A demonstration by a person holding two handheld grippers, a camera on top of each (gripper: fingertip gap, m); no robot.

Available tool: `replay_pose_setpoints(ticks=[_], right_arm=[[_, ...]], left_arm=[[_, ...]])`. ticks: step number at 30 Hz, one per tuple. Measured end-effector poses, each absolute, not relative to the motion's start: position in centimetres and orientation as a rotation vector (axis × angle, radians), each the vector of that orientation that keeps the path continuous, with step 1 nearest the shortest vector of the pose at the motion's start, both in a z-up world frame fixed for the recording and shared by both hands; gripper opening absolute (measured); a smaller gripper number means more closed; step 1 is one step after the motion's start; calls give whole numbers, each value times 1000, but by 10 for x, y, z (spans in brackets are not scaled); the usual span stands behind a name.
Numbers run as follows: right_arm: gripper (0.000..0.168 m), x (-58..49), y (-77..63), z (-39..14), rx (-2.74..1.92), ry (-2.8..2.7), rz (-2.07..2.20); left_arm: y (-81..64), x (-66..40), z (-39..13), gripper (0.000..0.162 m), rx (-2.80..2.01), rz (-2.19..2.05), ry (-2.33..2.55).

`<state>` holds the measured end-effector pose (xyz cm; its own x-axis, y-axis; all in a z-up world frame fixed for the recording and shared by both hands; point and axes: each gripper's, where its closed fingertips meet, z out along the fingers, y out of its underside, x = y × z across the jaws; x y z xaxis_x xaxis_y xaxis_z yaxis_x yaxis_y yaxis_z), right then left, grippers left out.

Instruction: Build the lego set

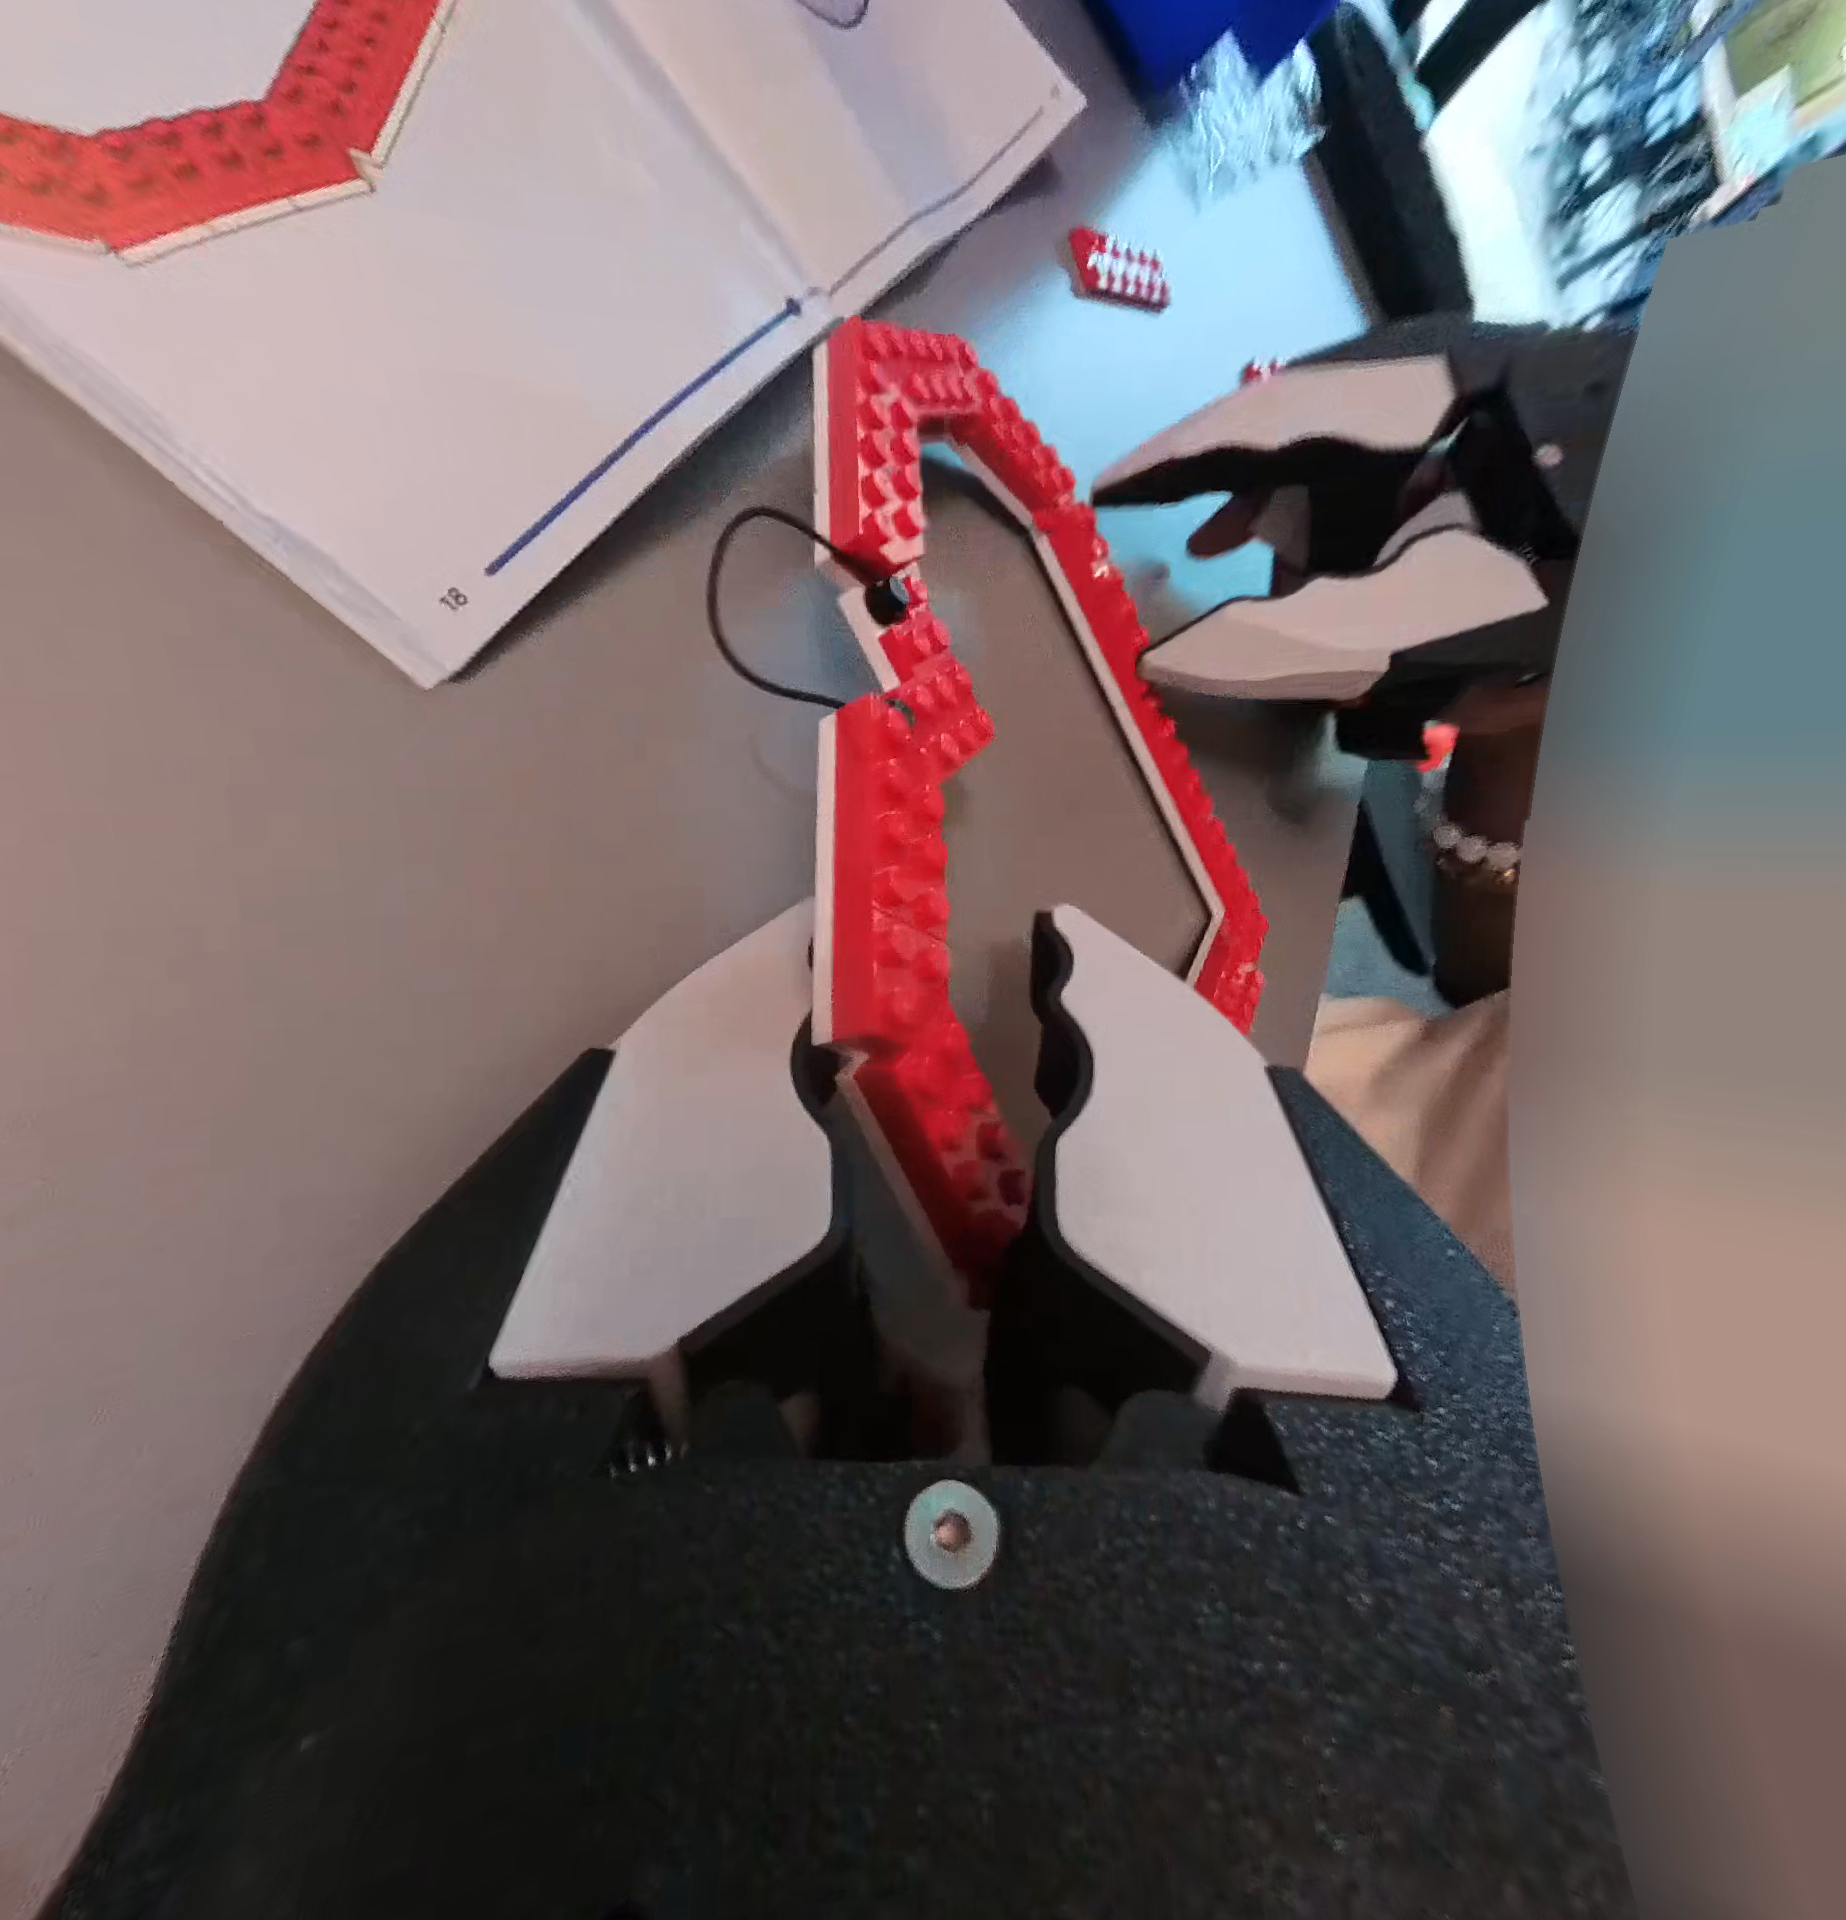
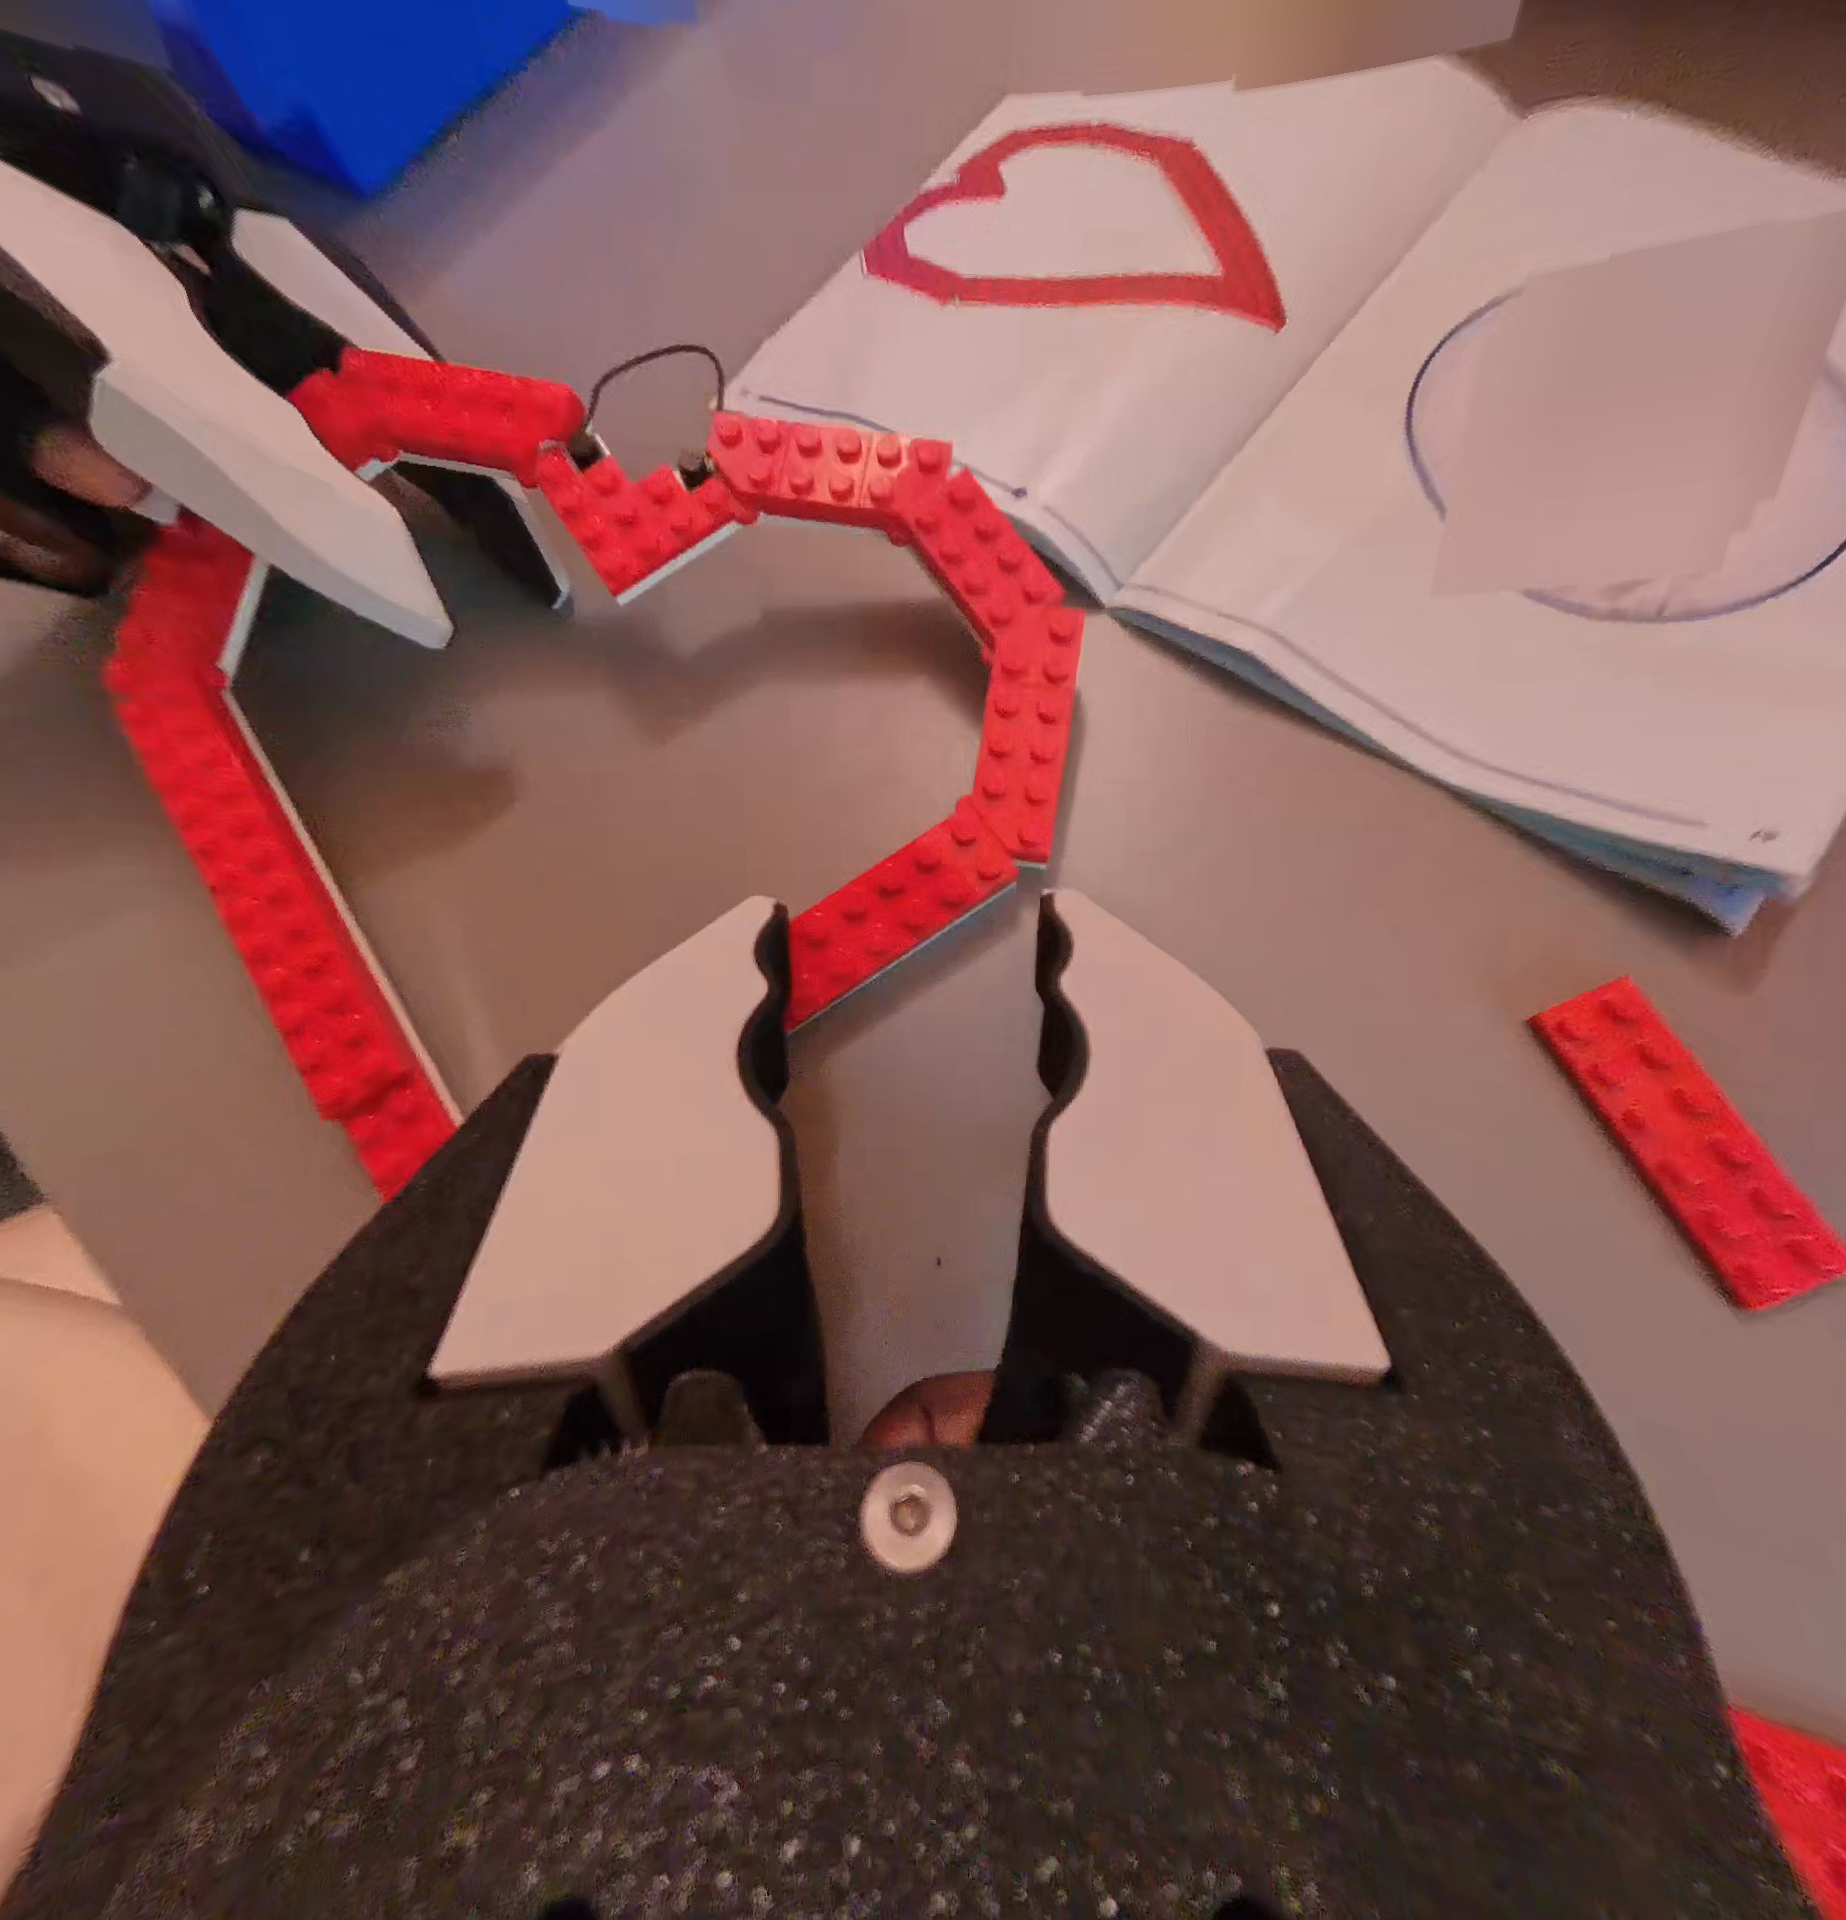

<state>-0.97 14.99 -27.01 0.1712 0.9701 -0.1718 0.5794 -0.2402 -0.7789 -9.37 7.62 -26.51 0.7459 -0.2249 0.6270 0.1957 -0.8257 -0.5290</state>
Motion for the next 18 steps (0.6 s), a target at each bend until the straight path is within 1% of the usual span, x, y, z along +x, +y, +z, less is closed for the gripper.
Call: replay_pose_setpoints(ticks=[3, 7, 10, 12, 14, 18], right_arm=[[49, -11, 151, -269, -1877, -1482, 820], [45, -3, 150, -269, -1892, -1472, 819], [42, 18, 162, -252, -1827, -1433, 836], [33, 43, 183, -240, -1799, -1412, 793], [28, 69, 207, -232, -1773, -1432, 721], [29, 87, 235, -241, -1744, -1643, 606]], left_arm=[[72, -96, -265, 44, -2449, -821, 167], [67, -111, -271, 59, -2554, -471, 416], [66, -112, -269, 60, -2542, -394, 514], [73, -116, -263, 59, -2488, -350, 509], [81, -123, -255, 57, -2416, -259, 489], [93, -114, -239, 48, -2246, -155, 494]])
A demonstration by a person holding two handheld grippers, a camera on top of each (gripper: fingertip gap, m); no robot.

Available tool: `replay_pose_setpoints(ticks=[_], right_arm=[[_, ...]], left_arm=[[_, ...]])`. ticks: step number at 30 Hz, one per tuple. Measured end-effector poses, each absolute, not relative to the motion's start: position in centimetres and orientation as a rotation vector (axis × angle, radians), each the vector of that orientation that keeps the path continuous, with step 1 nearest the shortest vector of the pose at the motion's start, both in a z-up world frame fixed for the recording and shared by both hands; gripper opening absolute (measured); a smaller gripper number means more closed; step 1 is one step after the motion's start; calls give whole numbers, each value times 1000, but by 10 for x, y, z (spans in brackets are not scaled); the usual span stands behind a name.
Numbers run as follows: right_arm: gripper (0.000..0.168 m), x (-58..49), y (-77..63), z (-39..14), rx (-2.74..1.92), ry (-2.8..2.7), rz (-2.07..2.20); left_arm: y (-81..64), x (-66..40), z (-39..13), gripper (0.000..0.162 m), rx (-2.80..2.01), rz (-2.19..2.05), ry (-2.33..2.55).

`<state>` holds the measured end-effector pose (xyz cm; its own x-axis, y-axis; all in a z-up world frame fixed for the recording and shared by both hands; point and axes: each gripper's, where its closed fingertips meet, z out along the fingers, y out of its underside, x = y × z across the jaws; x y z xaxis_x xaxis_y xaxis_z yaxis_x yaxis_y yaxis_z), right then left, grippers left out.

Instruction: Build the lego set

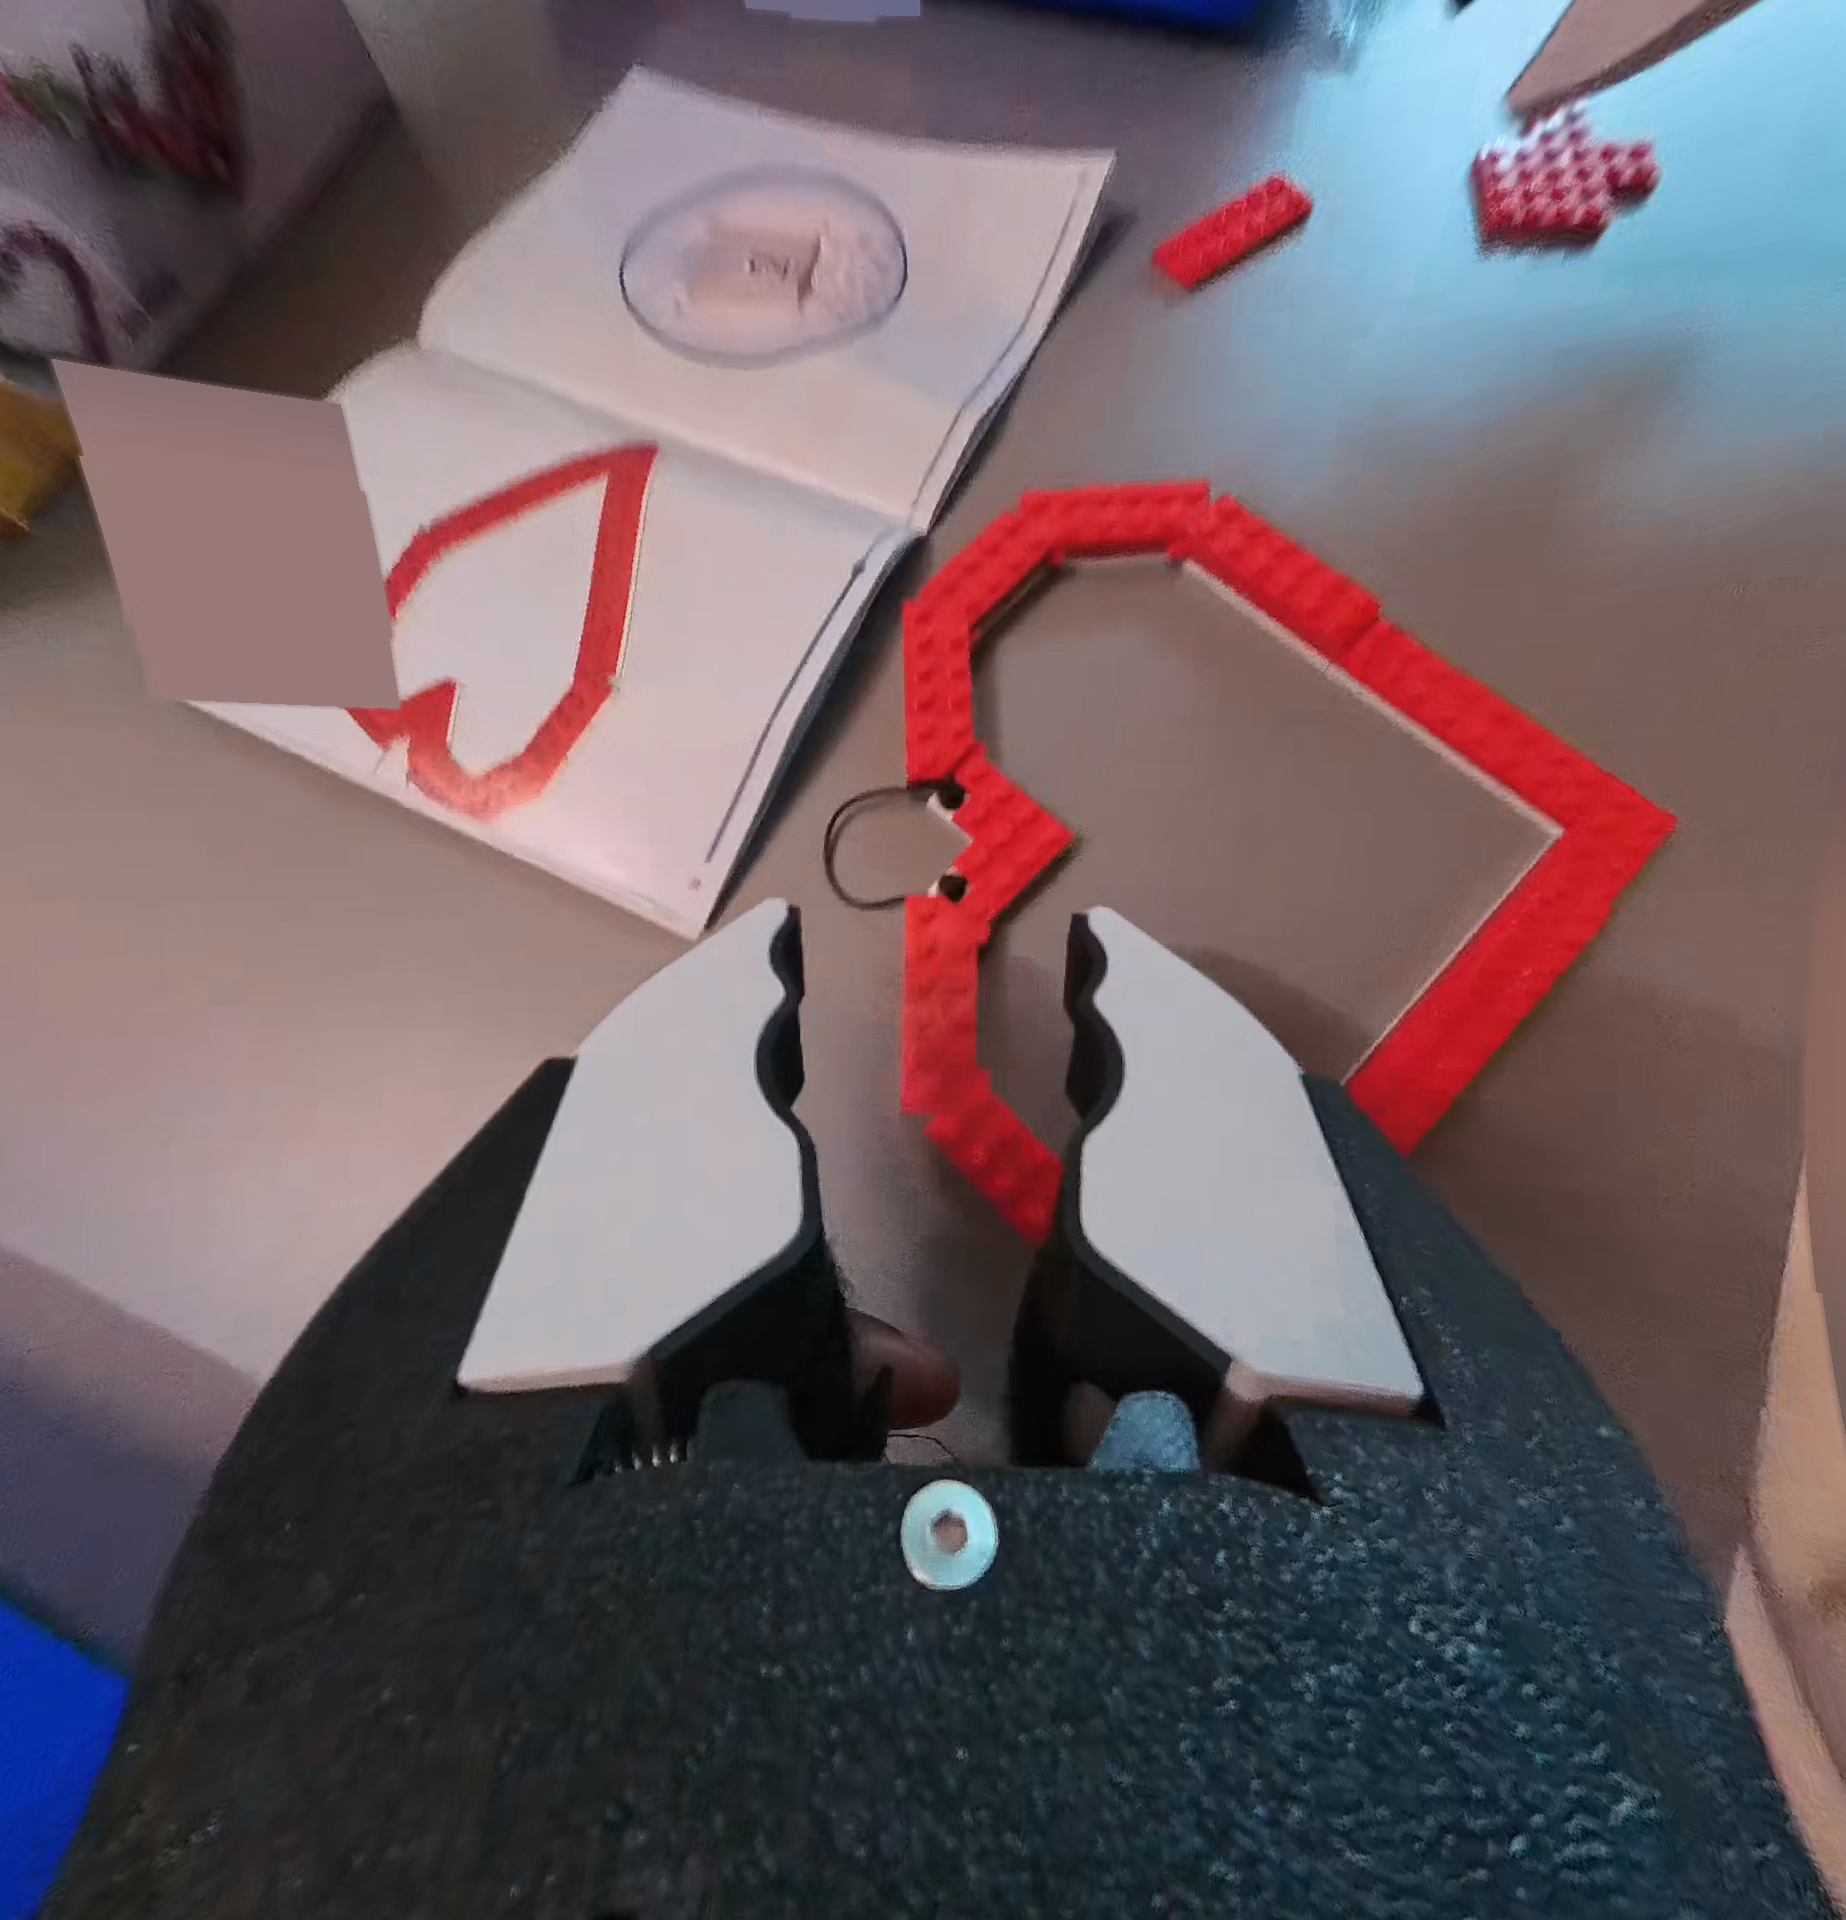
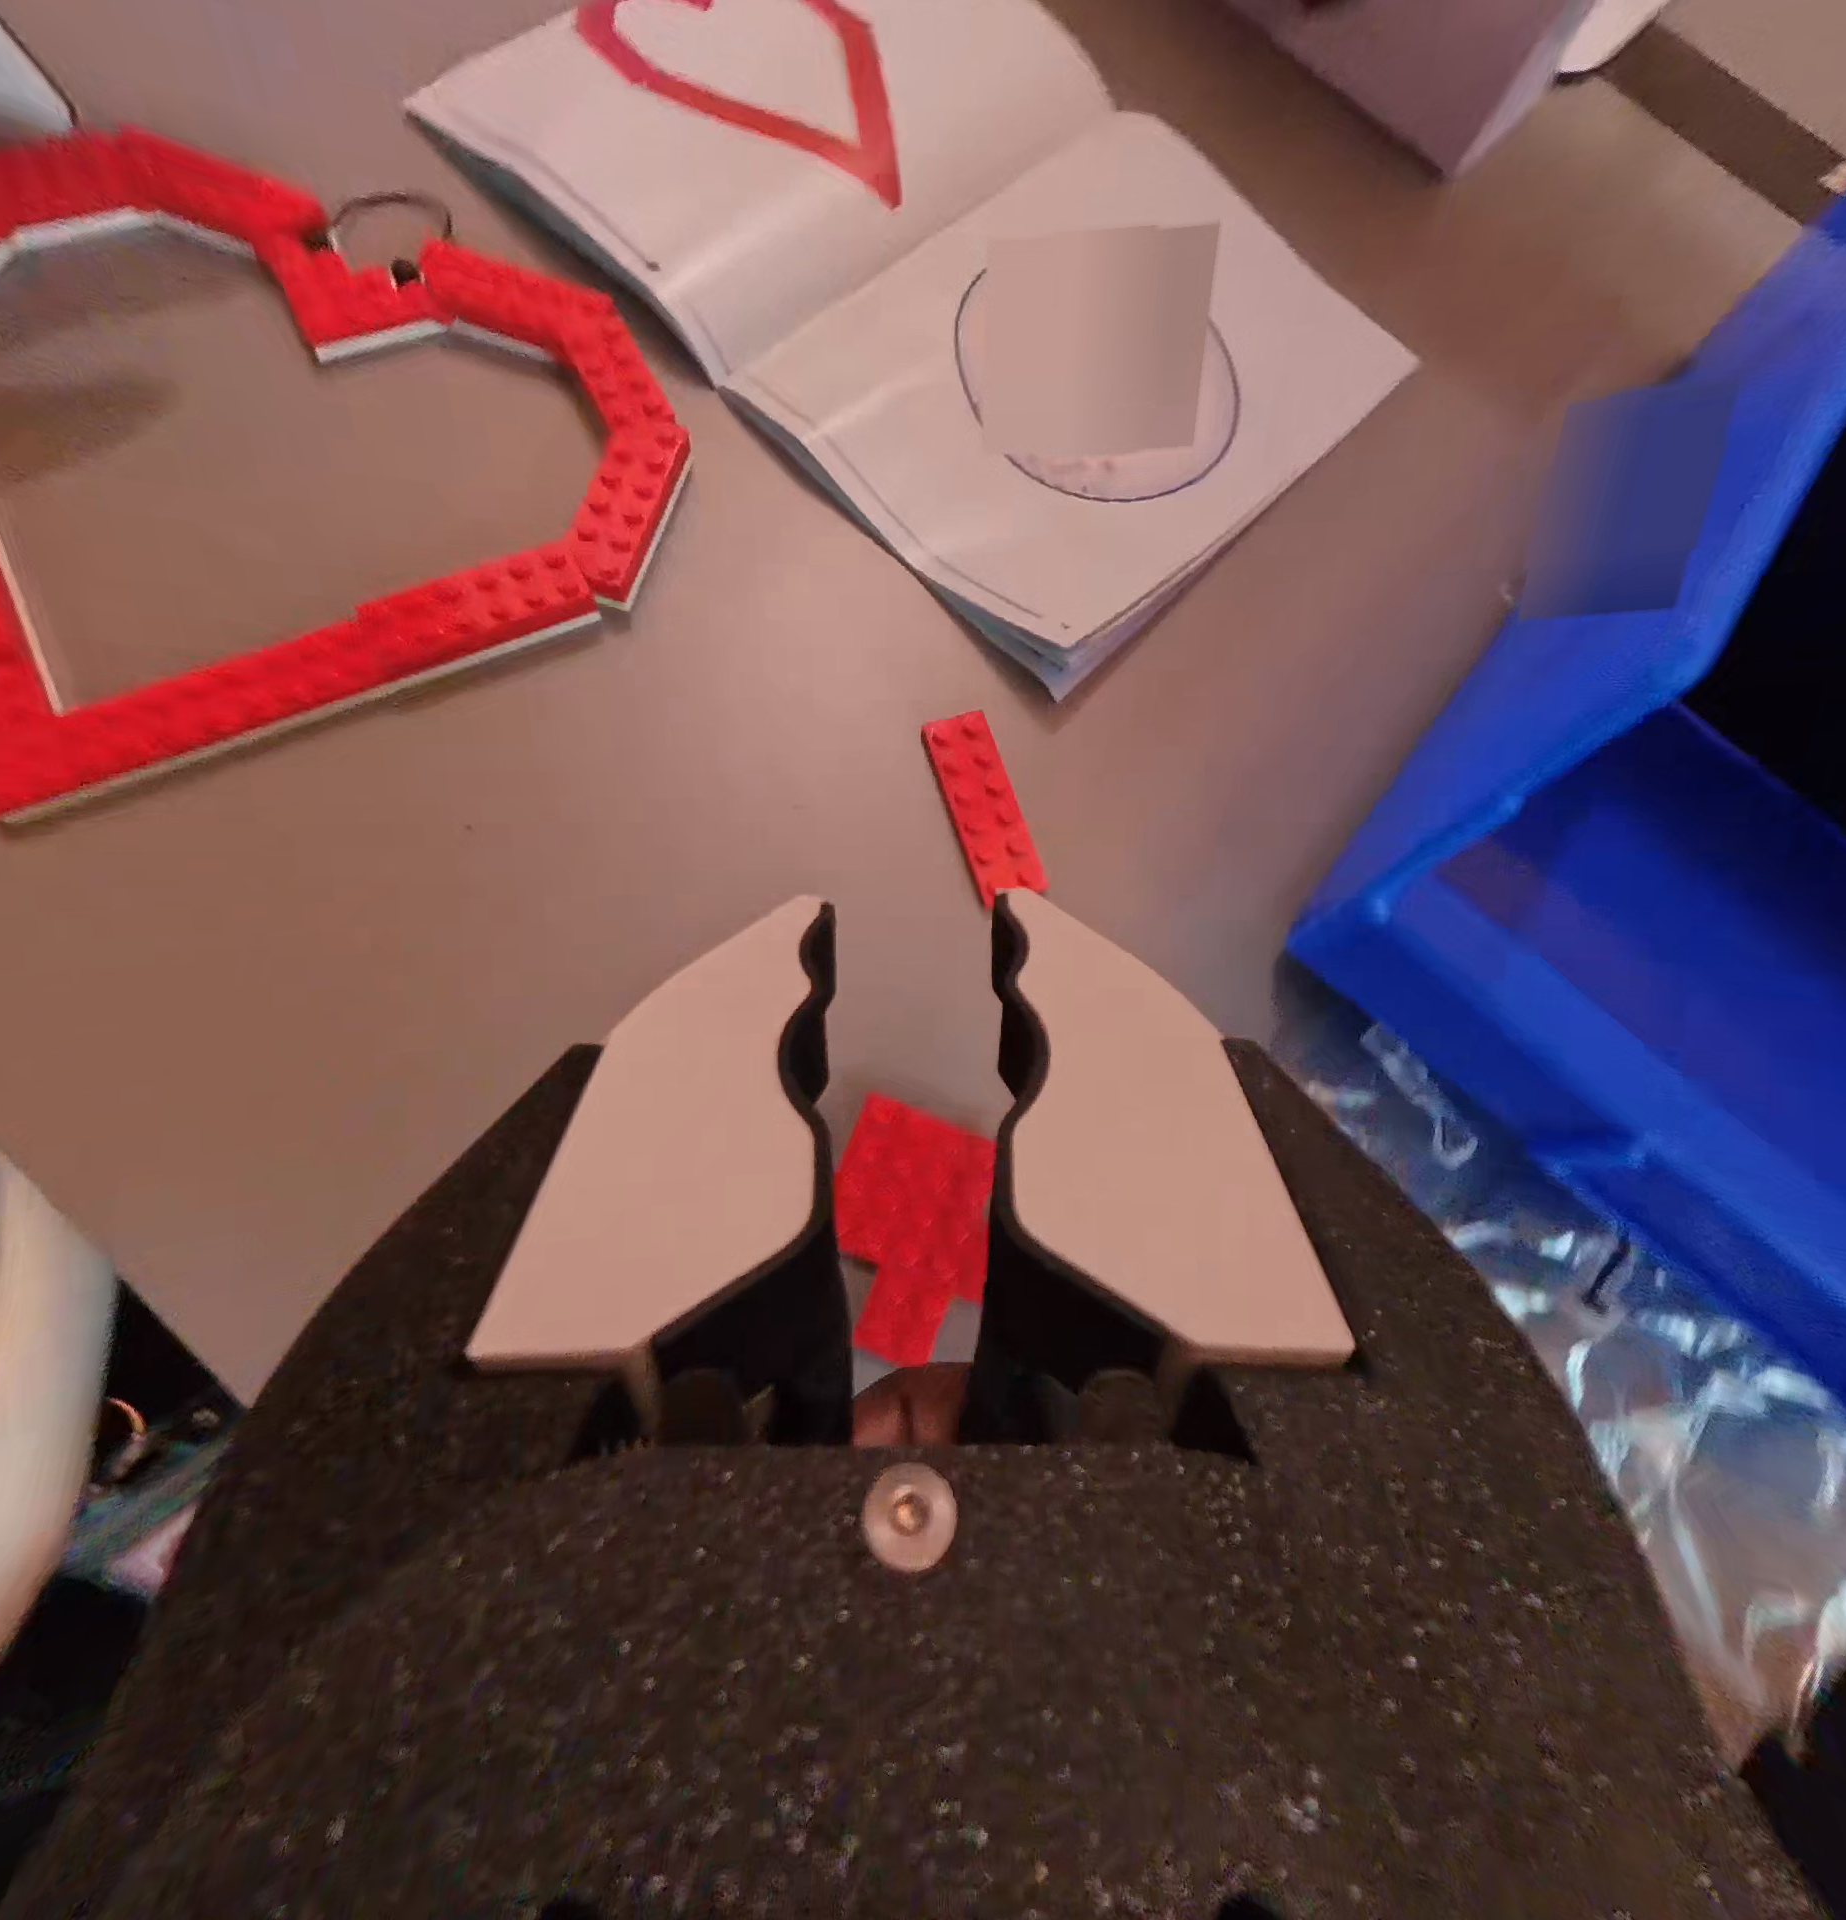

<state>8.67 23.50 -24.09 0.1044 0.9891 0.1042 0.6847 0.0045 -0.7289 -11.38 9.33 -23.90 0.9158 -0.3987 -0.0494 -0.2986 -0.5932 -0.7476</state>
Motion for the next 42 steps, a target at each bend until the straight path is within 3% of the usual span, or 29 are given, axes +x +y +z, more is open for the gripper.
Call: replay_pose_setpoints(ticks=[3, 9, 11, 12, 16, 25, 30, 37, 42], right_arm=[[29, 70, 246, -254, -1748, -1769, 625], [34, 55, 260, -280, -1804, -1935, 517], [29, 52, 261, -281, -1846, -1911, 540], [17, 53, 259, -282, -1875, -1907, 556], [17, 54, 252, -281, -1837, -1919, 575], [16, 45, 136, -203, -860, -2261, 1045], [16, 45, 91, -212, -459, -2535, 951], [17, 38, 61, -237, -45, -2722, 694], [17, 22, 52, -252, 46, -2773, 677]], left_arm=[[91, -88, -234, 39, -2194, -178, 570], [56, -37, -242, 45, -2178, -447, 811], [43, -38, -252, 48, -2216, -465, 879], [39, -38, -254, 48, -2217, -459, 899], [37, -33, -244, 45, -2138, -424, 897], [46, 16, -263, 40, -2042, -306, 1117], [45, 4, -276, 18, -2105, -317, 1227], [8, -10, -276, 16, -1968, -513, 1643], [7, -10, -253, 21, -1914, -582, 1455]])
